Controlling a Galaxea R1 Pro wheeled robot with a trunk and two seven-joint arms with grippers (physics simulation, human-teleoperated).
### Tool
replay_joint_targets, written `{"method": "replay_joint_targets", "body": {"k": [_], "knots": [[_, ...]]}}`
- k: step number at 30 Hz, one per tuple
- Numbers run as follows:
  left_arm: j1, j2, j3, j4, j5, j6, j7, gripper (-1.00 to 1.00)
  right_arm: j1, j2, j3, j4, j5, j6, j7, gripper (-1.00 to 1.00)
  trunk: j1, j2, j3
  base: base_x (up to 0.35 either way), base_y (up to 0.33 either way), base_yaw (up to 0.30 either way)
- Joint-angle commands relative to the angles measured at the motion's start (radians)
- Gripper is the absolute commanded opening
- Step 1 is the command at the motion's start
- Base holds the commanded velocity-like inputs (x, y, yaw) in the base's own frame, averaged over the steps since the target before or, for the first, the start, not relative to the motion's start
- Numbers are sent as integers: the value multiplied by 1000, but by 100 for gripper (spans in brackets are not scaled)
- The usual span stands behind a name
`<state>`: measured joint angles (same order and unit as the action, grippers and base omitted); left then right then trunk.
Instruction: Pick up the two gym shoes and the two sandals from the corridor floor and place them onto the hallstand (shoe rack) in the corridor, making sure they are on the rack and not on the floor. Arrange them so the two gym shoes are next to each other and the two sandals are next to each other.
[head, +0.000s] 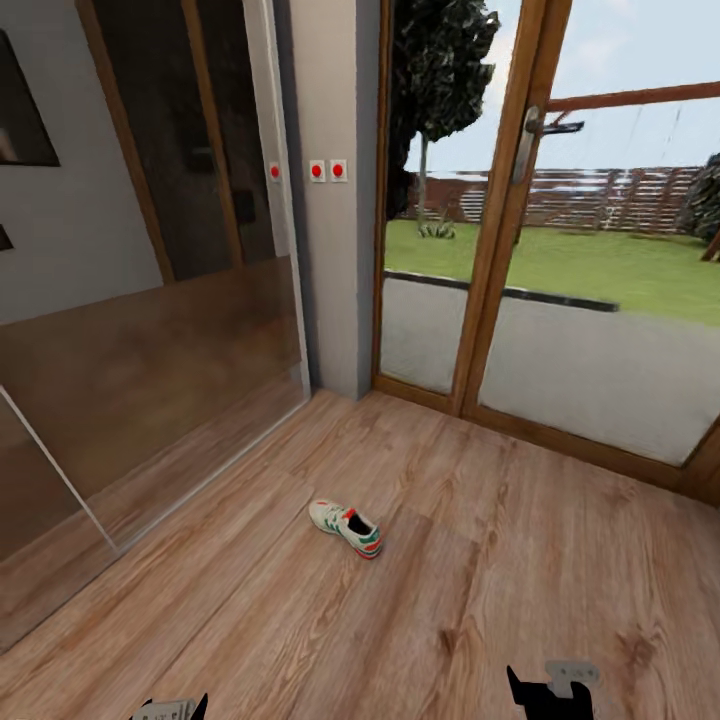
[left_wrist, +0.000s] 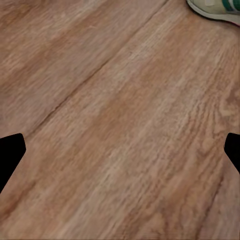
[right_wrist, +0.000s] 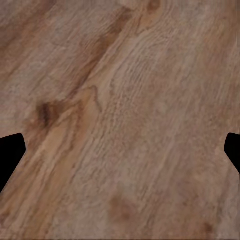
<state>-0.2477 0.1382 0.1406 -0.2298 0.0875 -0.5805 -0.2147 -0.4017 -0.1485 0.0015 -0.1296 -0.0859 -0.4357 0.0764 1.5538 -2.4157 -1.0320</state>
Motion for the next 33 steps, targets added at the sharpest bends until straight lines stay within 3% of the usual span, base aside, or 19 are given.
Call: {"method": "replay_joint_targets", "body": {"k": [1,20,33], "knots": [[-1,0,3,1,9,-1,-10,100,0,0,0,1,-9,-3,8,100,0,0,-1,226,-196,278],[-1,1,4,1,9,-1,-10,100,0,0,0,1,-9,-3,8,100,0,0,-1,189,-212,278],[-1,3,4,2,9,-1,-9,100,0,0,0,1,-9,-3,9,100,0,0,-1,65,-52,278]]}}
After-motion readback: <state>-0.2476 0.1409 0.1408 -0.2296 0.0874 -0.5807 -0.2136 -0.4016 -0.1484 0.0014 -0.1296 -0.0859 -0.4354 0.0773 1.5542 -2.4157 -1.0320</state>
